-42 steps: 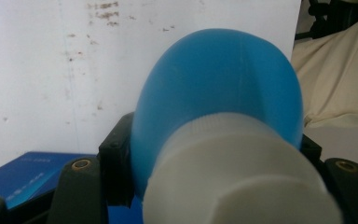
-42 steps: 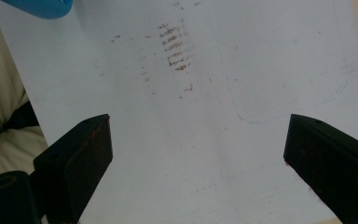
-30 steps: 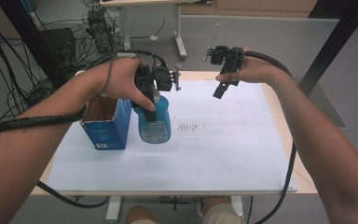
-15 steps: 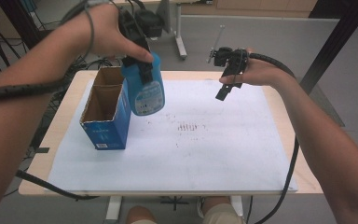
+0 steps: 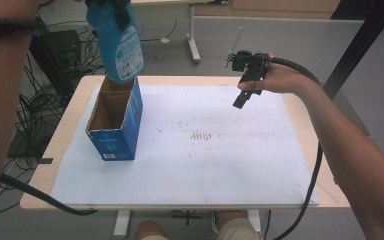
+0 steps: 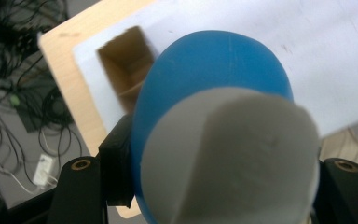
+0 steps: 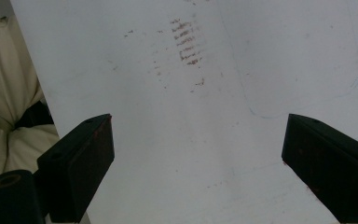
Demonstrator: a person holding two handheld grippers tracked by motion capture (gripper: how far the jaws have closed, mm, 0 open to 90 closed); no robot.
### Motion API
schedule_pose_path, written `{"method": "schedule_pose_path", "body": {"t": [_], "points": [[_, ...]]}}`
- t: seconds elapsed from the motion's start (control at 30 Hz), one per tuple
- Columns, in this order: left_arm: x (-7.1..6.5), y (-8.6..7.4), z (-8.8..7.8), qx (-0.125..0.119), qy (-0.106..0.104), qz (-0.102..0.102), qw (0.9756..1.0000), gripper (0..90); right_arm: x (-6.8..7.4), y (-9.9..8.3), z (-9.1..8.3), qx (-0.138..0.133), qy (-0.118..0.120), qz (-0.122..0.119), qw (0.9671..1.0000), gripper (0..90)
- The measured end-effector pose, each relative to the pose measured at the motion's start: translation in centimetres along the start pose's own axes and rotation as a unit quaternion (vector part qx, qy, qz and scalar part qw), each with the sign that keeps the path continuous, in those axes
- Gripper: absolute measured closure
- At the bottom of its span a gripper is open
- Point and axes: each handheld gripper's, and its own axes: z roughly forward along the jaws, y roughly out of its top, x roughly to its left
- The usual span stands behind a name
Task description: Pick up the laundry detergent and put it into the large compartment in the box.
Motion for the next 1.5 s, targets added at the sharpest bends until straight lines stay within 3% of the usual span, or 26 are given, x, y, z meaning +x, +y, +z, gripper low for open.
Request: {"method": "schedule_pose_path", "body": {"t": [0.1, 0.23, 0.53, 0.77, 1.13, 1.33, 1.5], "points": [[1.3, -0.2, 0.1, 0.001, 0.012, -0.040, 0.9991, 37.0, 0.0, 0.0, 0.1, 0.001, 0.001, 0.000, 1.0000, 9.1], [3.3, -0.7, 0.6, 0.004, 0.020, -0.093, 0.9955, 37.0, 0.0, 0.0, 0.0, 0.002, 0.001, 0.001, 1.0000, 9.1], [6.5, -2.1, 2.1, 0.003, 0.023, -0.159, 0.9869, 37.0, 0.1, 0.3, 0.5, 0.007, 0.000, 0.002, 1.0000, 9.1], [7.6, -2.4, 4.7, 0.008, 0.014, -0.179, 0.9837, 37.0, 0.1, 0.7, 1.2, 0.012, 0.003, 0.003, 0.9999, 9.1], [7.8, -2.1, 10.3, 0.025, 0.000, -0.187, 0.9821, 37.0, -0.1, 0.7, 2.1, 0.014, 0.009, 0.001, 0.9999, 9.1], [8.1, -2.4, 12.7, 0.030, -0.007, -0.195, 0.9803, 37.0, -0.2, 0.3, 2.5, 0.012, 0.011, 0.006, 0.9998, 9.1], [8.1, -2.6, 14.4, 0.034, -0.007, -0.195, 0.9803, 37.0, -0.4, 0.2, 2.6, 0.012, 0.011, 0.005, 0.9999, 9.1]]}}
